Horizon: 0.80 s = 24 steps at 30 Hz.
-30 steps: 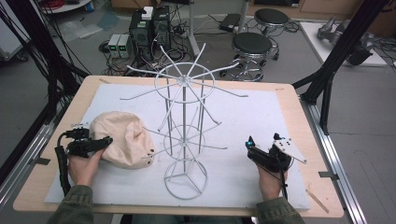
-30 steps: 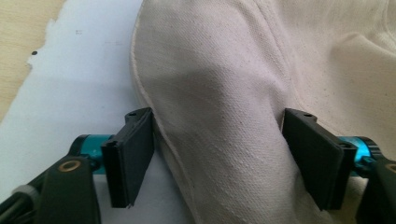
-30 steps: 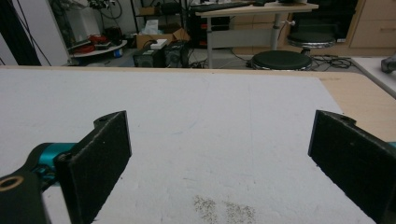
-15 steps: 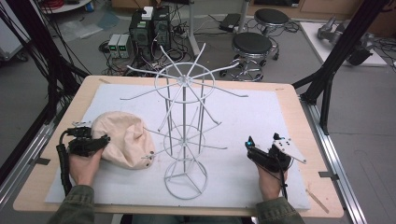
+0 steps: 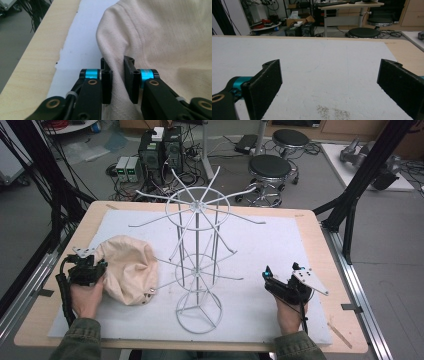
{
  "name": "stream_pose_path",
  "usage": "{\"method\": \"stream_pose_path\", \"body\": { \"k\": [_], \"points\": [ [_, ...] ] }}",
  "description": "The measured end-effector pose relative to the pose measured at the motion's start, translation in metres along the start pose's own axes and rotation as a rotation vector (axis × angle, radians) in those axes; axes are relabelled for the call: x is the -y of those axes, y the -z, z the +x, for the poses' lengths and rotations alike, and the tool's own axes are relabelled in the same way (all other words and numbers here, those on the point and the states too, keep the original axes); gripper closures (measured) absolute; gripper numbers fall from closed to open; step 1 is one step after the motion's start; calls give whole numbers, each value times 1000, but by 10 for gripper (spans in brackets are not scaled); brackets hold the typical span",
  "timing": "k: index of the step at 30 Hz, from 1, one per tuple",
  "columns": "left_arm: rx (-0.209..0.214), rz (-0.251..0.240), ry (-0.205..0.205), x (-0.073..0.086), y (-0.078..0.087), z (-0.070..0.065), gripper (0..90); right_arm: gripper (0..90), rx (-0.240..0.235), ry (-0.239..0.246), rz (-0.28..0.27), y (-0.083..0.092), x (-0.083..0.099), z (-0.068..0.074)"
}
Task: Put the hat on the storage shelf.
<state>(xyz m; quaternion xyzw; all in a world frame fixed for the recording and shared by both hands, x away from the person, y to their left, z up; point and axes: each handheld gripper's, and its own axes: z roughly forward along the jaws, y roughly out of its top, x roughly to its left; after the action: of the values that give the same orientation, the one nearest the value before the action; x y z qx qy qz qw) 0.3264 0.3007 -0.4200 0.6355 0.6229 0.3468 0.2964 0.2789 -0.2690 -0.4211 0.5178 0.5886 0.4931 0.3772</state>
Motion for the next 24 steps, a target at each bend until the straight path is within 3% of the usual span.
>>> {"method": "stream_pose_path", "body": {
  "k": [4,11,24],
  "points": [
    [3,-36,-17,-1,3,-4,816,50,-5,-2,1,0,0,0],
    [11,-73,-3,-2,7,-1,815,50,-6,3,-2,0,0,0],
    [44,-191,6,-11,25,0,815,49,-7,2,-1,1,0,-1]
  ]
}}
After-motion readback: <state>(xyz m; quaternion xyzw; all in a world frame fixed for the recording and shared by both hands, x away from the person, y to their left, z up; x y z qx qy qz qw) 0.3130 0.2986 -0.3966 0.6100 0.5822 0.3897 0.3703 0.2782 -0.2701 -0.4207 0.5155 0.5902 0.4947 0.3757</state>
